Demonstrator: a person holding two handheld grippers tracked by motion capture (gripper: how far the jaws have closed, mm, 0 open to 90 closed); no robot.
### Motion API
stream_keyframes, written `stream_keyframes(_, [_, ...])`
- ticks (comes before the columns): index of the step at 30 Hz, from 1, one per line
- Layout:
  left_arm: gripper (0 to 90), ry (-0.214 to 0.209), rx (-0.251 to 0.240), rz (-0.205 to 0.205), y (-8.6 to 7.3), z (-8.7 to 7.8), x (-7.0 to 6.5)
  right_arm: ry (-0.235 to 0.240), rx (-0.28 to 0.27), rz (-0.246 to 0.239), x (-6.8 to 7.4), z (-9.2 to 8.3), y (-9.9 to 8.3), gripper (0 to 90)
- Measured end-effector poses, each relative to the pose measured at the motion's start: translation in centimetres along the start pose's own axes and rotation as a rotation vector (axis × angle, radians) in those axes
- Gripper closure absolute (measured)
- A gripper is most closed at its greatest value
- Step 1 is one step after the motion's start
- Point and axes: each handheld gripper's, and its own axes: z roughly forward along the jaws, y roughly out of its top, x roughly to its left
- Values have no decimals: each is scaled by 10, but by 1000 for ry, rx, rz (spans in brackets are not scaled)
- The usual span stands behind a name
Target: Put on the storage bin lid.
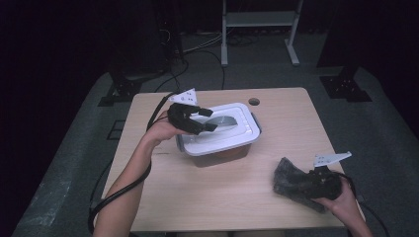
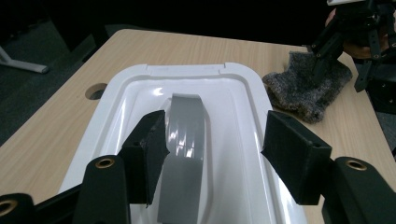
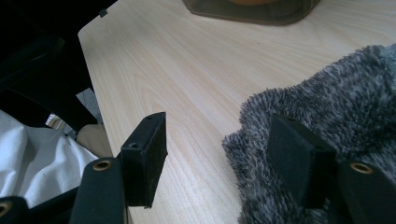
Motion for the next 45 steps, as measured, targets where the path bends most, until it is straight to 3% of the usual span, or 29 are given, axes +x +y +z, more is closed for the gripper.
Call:
stream_keyframes(12, [367,17,-32,-20,-12,-22,-11,0,3,-2,0,1,0,366])
stream_keyframes(32, [342,41,-31,-27,-28,-43,-24,1,2,4,-1,2,0,364])
stream_keyframes(45, [323,67,-47,-48,-47,-60,-36,0,3,5,-1,2,0,363])
